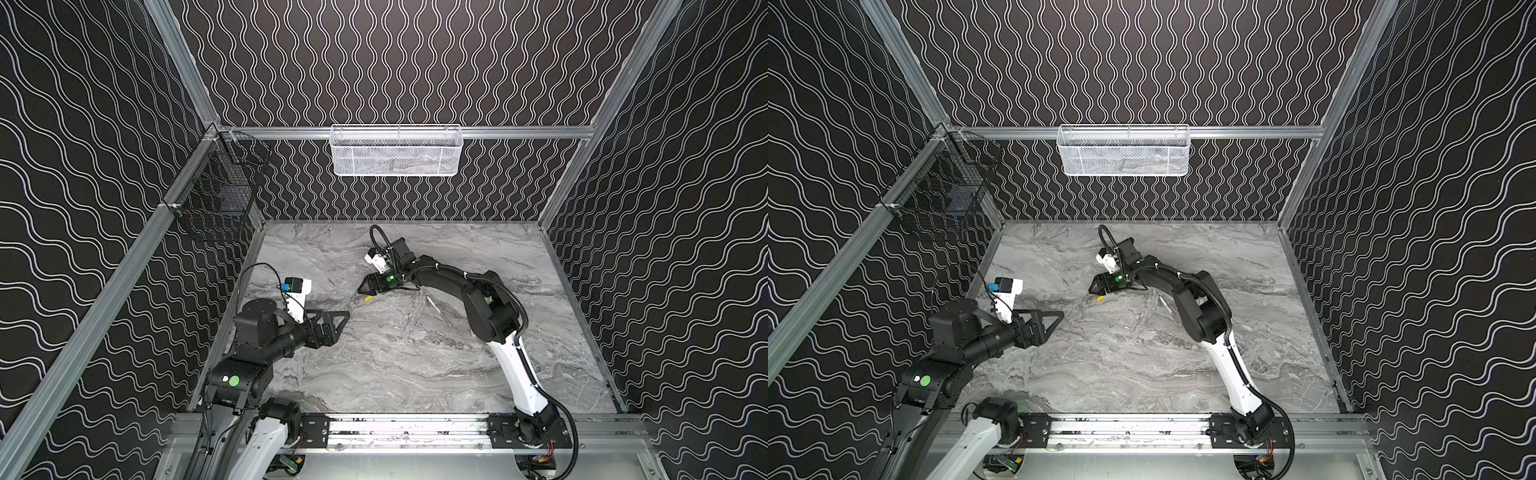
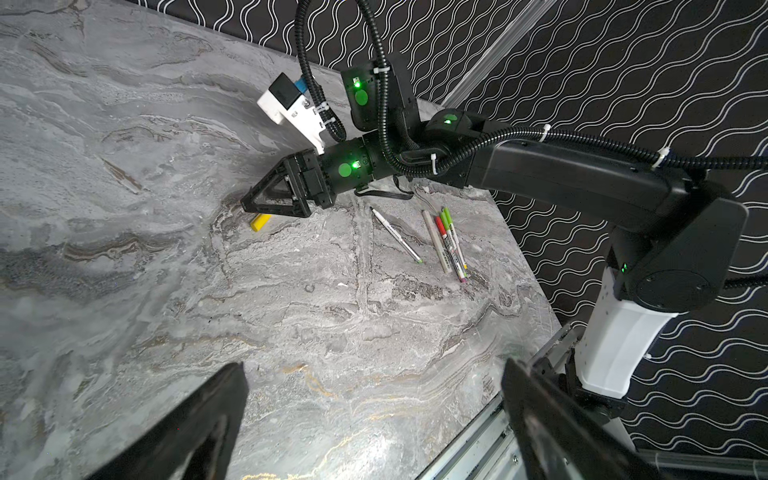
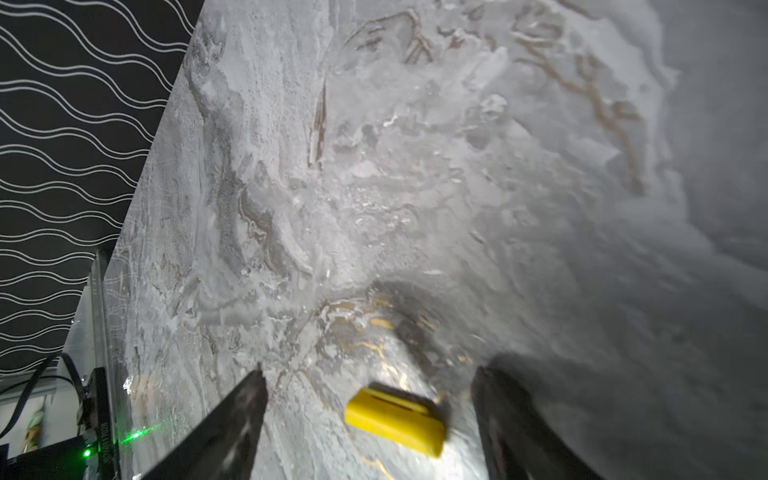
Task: Insert the pens into the pen caps
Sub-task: 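Release the highlighter and move the right gripper to the yellow cap, then grasp the yellow cap with the right gripper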
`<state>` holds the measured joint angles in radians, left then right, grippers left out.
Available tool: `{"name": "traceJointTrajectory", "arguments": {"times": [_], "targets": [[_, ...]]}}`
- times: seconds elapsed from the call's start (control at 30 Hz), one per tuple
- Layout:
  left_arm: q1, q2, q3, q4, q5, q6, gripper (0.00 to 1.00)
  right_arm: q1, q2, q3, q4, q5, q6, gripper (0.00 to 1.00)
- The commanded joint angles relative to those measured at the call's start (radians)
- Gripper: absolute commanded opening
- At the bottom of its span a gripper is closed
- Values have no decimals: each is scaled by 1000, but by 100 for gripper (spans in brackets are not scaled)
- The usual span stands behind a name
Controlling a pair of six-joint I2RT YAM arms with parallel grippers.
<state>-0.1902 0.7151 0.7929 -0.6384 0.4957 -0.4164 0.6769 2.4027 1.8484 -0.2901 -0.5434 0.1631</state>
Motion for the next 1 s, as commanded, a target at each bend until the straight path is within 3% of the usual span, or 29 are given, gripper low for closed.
{"name": "traceJointTrajectory", "arguments": {"times": [0.0, 0.2, 0.43, 0.83, 0.97], "targets": [[0, 7, -2, 29, 9, 12, 98, 25, -22, -51, -130, 11, -10, 81], [0, 17, -8, 41, 18, 8, 99, 66, -128, -205, -84, -8, -20, 80], [0, 17, -9, 42, 22, 6, 99, 89, -135, -191, -137, 61, -50, 76], [0, 19, -9, 44, 23, 5, 99, 144, -63, -57, -289, 277, -109, 50], [0, 24, -11, 45, 27, 6, 99, 168, -67, -36, -318, 266, -151, 43]]}}
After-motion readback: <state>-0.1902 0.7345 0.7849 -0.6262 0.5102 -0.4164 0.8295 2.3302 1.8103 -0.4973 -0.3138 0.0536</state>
